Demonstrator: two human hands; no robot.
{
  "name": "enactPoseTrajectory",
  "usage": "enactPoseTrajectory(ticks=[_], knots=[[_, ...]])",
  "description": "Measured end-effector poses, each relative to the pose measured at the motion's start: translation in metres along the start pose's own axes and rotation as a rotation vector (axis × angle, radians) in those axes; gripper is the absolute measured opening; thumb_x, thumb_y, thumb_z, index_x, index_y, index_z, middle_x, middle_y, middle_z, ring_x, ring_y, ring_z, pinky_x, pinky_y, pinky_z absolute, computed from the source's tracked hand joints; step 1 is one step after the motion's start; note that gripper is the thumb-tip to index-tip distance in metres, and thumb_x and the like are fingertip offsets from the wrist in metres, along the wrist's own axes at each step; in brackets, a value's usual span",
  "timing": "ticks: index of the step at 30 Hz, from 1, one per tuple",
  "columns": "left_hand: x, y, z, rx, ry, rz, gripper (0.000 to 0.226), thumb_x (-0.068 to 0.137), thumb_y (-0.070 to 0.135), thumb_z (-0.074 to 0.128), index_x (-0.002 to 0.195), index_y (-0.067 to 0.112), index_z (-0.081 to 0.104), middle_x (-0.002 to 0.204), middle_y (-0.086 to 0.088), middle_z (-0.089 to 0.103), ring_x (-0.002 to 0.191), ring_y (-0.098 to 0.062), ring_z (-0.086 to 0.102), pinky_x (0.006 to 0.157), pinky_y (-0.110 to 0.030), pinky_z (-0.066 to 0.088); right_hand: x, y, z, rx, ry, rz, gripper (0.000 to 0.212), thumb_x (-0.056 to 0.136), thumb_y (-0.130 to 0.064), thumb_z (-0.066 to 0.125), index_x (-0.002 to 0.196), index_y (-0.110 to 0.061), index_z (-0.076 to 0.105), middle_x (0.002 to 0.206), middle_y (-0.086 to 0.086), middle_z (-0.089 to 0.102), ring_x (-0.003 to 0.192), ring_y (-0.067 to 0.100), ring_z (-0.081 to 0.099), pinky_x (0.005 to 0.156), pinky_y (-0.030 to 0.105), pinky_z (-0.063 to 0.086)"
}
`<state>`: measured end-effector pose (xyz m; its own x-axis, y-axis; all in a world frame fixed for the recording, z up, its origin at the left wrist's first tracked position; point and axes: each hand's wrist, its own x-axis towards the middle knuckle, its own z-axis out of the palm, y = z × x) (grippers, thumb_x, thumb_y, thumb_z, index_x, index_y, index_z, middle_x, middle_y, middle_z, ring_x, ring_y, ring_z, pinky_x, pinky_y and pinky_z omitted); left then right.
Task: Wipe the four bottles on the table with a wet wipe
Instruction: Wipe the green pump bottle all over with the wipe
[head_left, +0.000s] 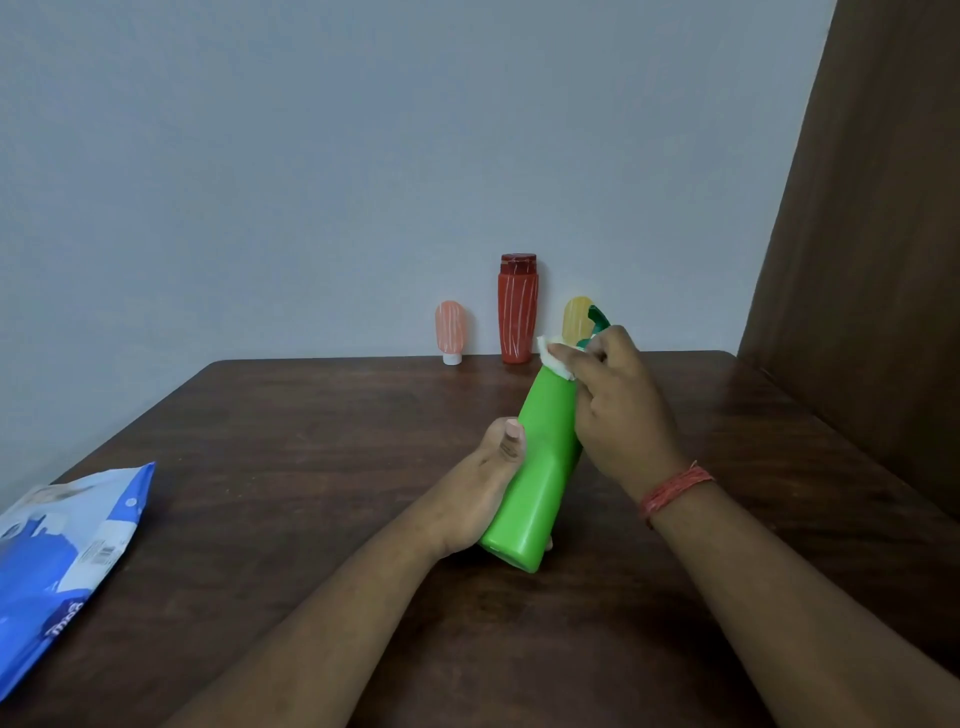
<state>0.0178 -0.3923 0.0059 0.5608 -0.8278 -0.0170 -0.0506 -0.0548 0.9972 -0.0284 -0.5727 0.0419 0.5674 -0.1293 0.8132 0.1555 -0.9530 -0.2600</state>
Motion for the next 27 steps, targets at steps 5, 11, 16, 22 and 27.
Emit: enactPoseTrajectory(ticks=[5, 11, 16, 22, 27], knots=[[0.001, -0.009, -0.007, -0.171, 0.033, -0.016, 0.093, 0.076, 0.084, 0.041, 0.142, 0.019, 0.036, 0.098, -0.023, 0.072, 0.080, -0.044, 0.071, 0.069, -0.052, 0.061, -0.007, -0.005, 0.003, 0.086, -0.083, -0.162, 0.033, 0.087, 0.002, 0.057, 0.113, -0.011, 0.074, 0.091, 0.003, 0.049, 0.079, 0.013, 0.047, 0.070, 0.014, 0.034], [0.003, -0.011, -0.010, -0.325, -0.003, 0.006, 0.093, 0.072, 0.085, 0.040, 0.136, 0.018, 0.048, 0.103, -0.024, 0.068, 0.075, -0.041, 0.069, 0.066, -0.051, 0.059, -0.014, 0.001, 0.004, 0.089, 0.093, -0.020, 0.027, 0.086, 0.007, 0.064, 0.110, -0.003, 0.072, 0.094, 0.006, 0.064, 0.083, 0.012, 0.057, 0.080, 0.007, 0.038], [0.003, -0.006, -0.011, -0.446, -0.017, 0.043, 0.076, 0.084, 0.075, 0.019, 0.105, 0.029, 0.075, 0.101, -0.025, 0.067, 0.071, -0.038, 0.068, 0.067, -0.051, 0.059, -0.012, 0.000, 0.009, 0.161, 0.146, 0.035, 0.023, 0.083, 0.008, 0.068, 0.103, -0.002, 0.073, 0.099, 0.010, 0.070, 0.092, 0.012, 0.061, 0.088, 0.007, 0.040], [0.007, -0.006, -0.014, -0.514, 0.052, 0.053, 0.086, 0.086, 0.075, 0.017, 0.118, 0.013, 0.068, 0.100, -0.025, 0.067, 0.069, -0.038, 0.068, 0.062, -0.048, 0.060, -0.024, -0.010, 0.013, 0.276, 0.052, 0.034, 0.014, 0.088, -0.009, 0.069, 0.101, -0.007, 0.074, 0.099, 0.003, 0.069, 0.090, 0.009, 0.062, 0.083, 0.017, 0.050], [0.009, -0.004, -0.028, -0.635, 0.340, 0.137, 0.082, 0.097, 0.068, 0.013, 0.124, 0.011, 0.066, 0.117, -0.018, 0.073, 0.097, -0.030, 0.073, 0.077, -0.042, 0.061, -0.033, -0.038, 0.024, 0.312, -0.099, -0.138, 0.022, 0.093, -0.026, 0.062, 0.099, -0.008, 0.074, 0.097, 0.002, 0.069, 0.091, 0.009, 0.063, 0.087, 0.015, 0.046]])
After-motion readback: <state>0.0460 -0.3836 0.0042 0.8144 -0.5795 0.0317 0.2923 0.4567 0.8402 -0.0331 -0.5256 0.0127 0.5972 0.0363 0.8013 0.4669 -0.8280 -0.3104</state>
